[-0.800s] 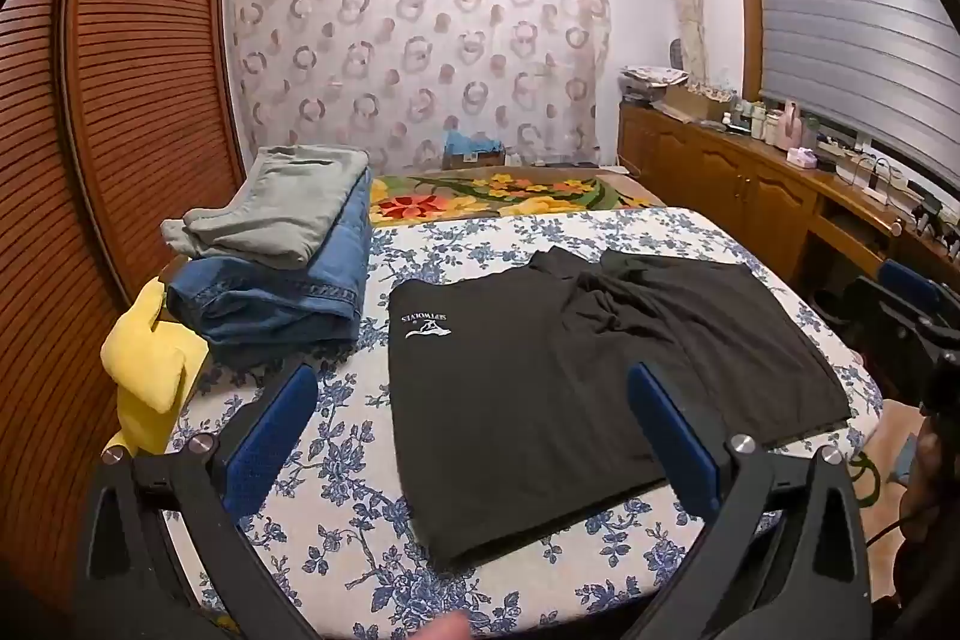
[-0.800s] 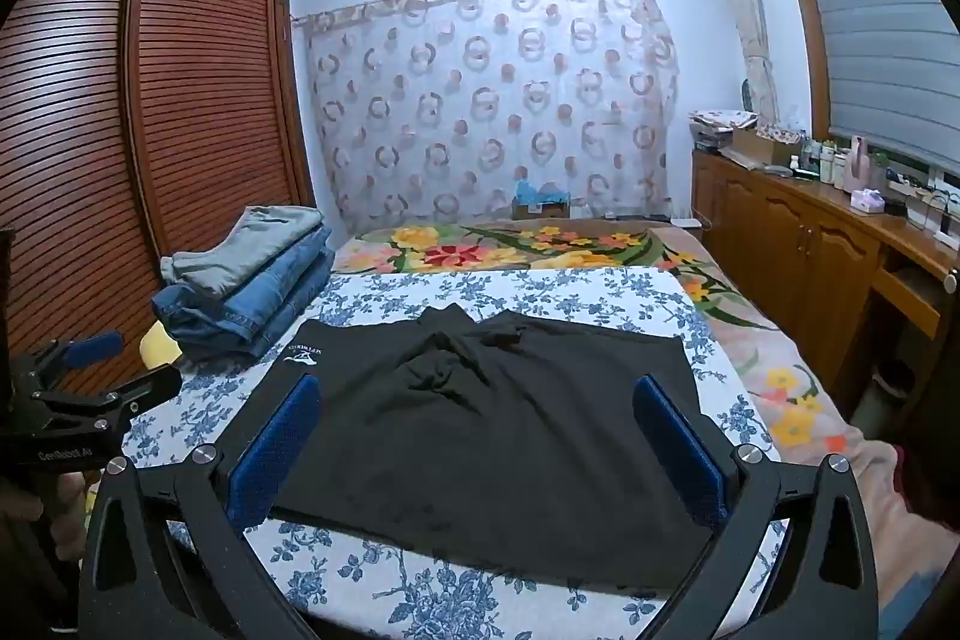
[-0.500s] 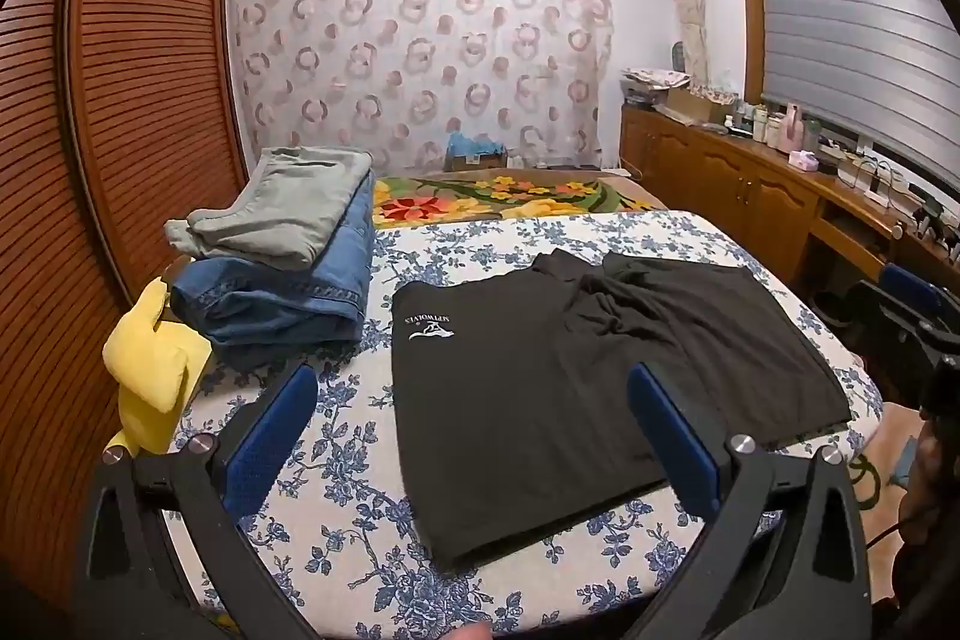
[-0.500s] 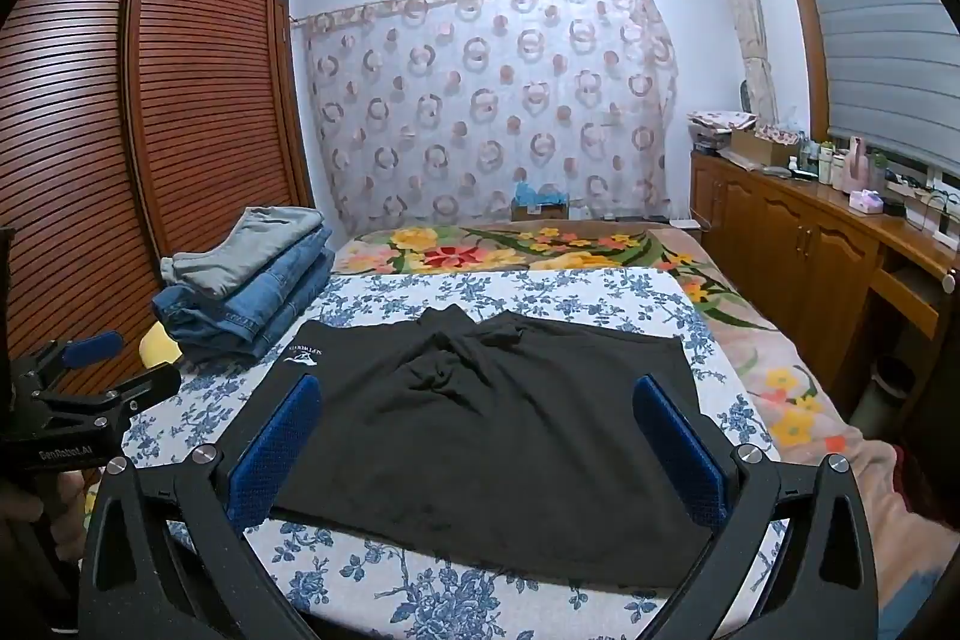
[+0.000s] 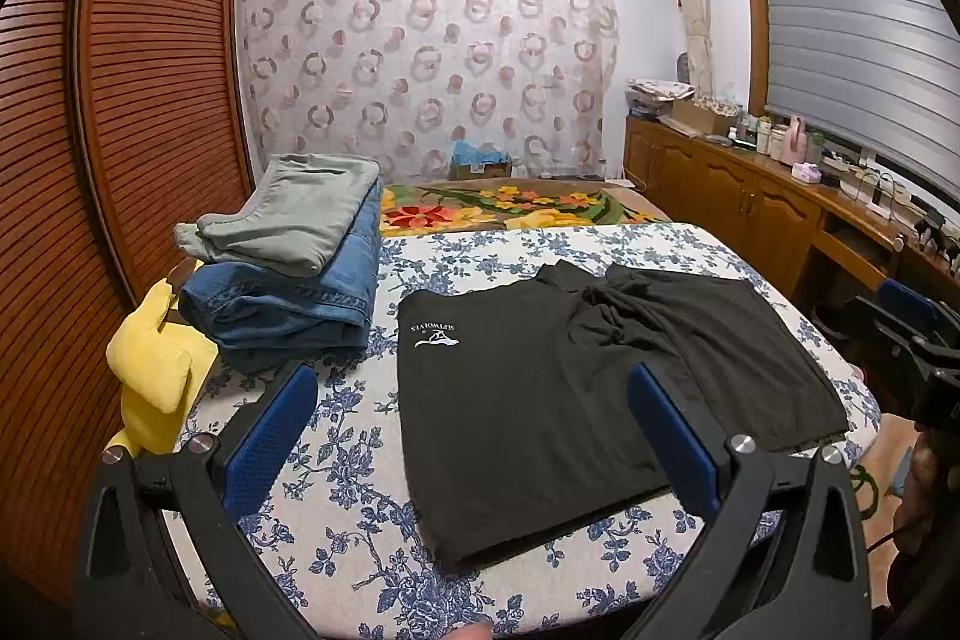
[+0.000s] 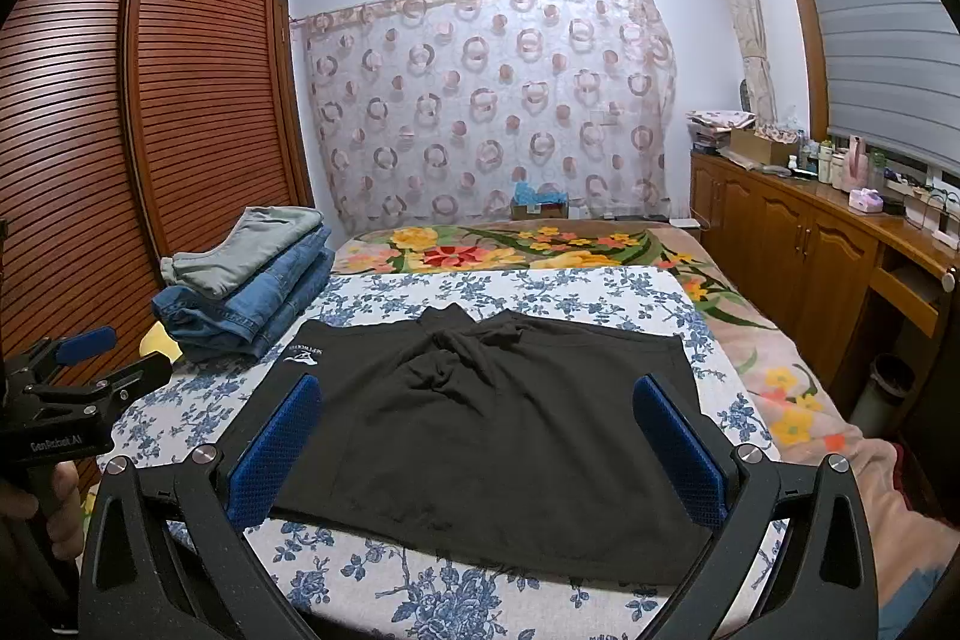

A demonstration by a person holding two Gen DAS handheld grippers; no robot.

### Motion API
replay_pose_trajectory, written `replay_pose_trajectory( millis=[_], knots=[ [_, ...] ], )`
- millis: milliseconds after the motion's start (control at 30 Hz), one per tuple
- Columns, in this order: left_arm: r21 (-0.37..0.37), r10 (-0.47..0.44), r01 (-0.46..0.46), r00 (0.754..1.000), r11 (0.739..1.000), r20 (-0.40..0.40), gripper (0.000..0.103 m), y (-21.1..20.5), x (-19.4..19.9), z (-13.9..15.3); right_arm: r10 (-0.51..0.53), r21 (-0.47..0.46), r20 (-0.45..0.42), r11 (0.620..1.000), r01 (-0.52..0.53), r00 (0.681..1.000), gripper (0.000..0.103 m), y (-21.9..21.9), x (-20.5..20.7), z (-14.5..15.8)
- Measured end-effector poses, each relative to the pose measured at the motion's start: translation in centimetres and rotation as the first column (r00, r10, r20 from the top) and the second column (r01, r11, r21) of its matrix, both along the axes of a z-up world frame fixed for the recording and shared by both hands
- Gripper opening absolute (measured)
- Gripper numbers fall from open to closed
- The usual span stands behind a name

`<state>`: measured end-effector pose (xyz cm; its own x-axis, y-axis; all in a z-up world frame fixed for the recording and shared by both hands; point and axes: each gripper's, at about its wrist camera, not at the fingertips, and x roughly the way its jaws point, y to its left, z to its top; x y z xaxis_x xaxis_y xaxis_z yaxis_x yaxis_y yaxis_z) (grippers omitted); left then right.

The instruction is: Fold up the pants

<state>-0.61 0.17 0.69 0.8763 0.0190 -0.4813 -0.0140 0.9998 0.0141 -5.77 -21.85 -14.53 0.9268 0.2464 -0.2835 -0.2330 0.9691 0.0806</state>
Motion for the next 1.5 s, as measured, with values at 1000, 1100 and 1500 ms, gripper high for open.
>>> replay_pose_trajectory(
  millis=[1000, 1100, 1500],
  knots=[
    [-0.006, -0.002, 0.002, 1.000, 1.000, 0.005, 0.103, 0.34, 0.02, 0.06, 0.001, -0.003, 0.001, 1.000, -0.001, 1.000, 0.103, 0.33, 0.01, -0.16],
    [-0.005, 0.000, 0.000, 1.000, 1.000, 0.006, 0.103, 0.32, -0.01, 0.08, 0.001, -0.004, 0.002, 1.000, -0.001, 1.000, 0.103, 0.34, 0.00, -0.15],
    [-0.005, 0.000, 0.000, 1.000, 1.000, 0.009, 0.103, 0.45, 0.02, 0.12, 0.003, -0.004, 0.002, 1.000, -0.003, 1.000, 0.103, 0.51, 0.02, -0.15]
  ],
)
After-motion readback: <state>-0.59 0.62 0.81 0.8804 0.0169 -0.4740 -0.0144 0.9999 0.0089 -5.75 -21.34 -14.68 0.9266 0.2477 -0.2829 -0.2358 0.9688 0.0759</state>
